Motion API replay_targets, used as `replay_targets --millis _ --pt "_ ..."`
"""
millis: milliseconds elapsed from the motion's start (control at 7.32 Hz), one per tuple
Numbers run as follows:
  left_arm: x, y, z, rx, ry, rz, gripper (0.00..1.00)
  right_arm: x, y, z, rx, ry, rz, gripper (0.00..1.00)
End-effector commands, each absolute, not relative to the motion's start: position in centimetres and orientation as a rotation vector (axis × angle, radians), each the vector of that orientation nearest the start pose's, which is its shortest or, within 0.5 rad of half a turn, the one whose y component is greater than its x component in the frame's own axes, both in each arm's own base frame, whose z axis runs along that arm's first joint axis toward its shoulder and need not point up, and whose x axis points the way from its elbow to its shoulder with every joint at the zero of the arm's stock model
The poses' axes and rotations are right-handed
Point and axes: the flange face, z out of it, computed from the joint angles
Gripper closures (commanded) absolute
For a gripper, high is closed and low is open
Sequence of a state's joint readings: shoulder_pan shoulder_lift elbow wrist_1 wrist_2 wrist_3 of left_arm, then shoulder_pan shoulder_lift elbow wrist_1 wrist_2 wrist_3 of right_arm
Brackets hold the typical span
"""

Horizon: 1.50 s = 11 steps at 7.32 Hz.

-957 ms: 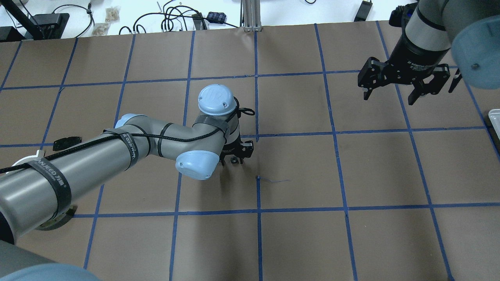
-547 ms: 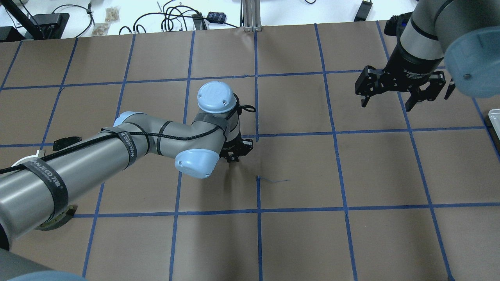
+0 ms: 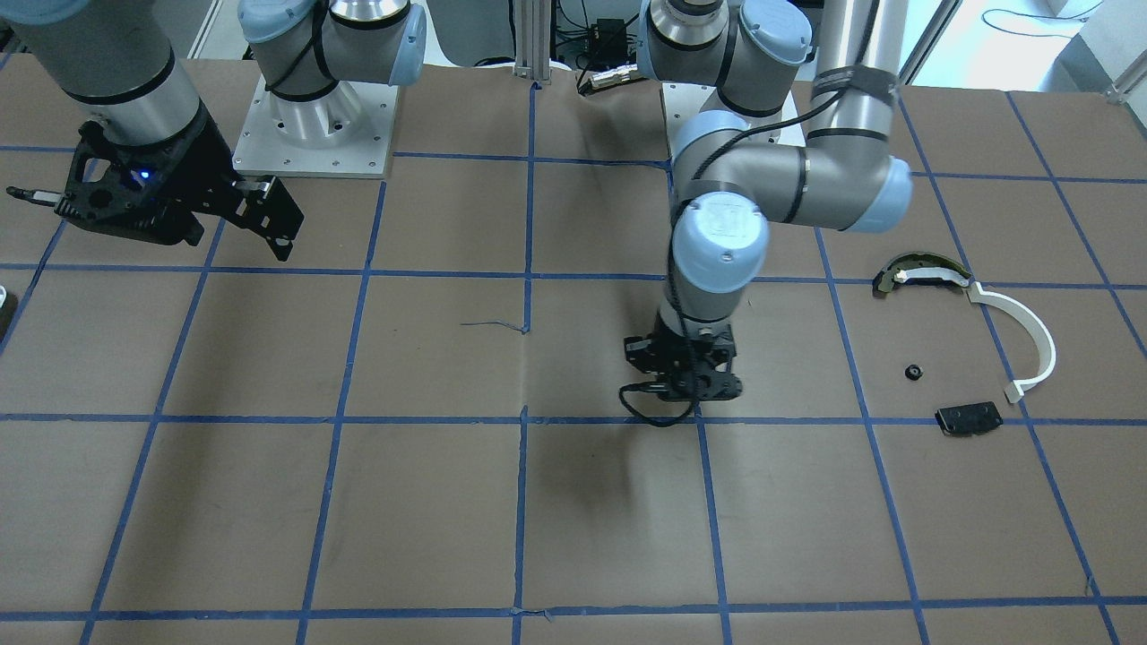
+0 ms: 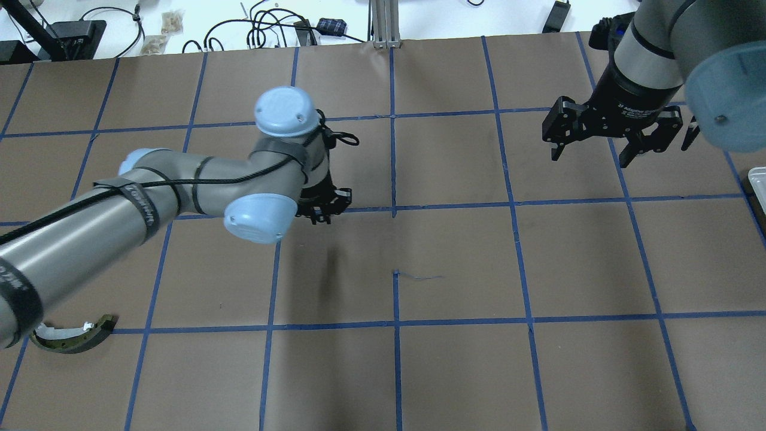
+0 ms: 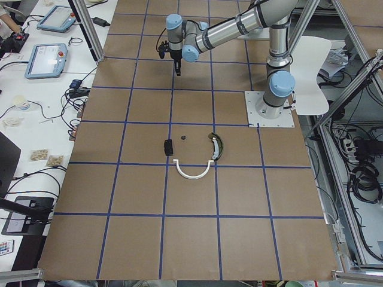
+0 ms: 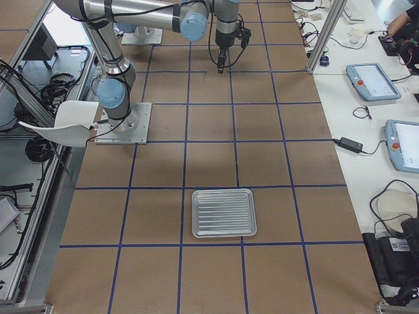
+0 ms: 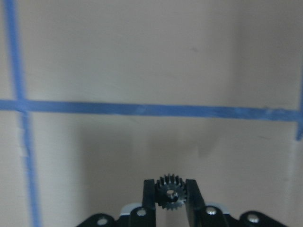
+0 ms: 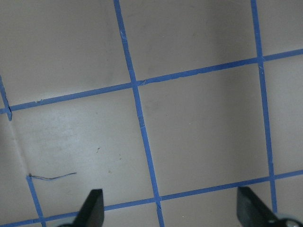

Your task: Place bearing gear from tray to pile

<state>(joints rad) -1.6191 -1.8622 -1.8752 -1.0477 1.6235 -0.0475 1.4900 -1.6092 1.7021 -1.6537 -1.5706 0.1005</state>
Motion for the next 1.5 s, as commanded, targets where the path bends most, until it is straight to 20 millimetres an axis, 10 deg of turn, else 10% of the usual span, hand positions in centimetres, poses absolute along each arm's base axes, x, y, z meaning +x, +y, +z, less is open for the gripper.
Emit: replay_targets --millis 0,273,547,1366 --pt "-3.7 -52.3 26.3 0.181 2.984 0.217 1.00 10.1 -47.5 45.4 0.260 3.129 0.010 0.00" --pt "6.6 -52.7 25.1 0.204 2.983 0.228 1.00 11.9 -47.0 45.5 0.195 3.137 0.000 0.00" --pt "12.8 -52.4 23.0 0.310 3.093 0.181 1.00 12.0 -47.1 45.7 0.204 3.133 -0.007 0.00" --pt "16.0 -52.8 19.0 0.269 3.109 0.199 1.00 12.0 -46.5 46.1 0.202 3.136 -0.022 0.00"
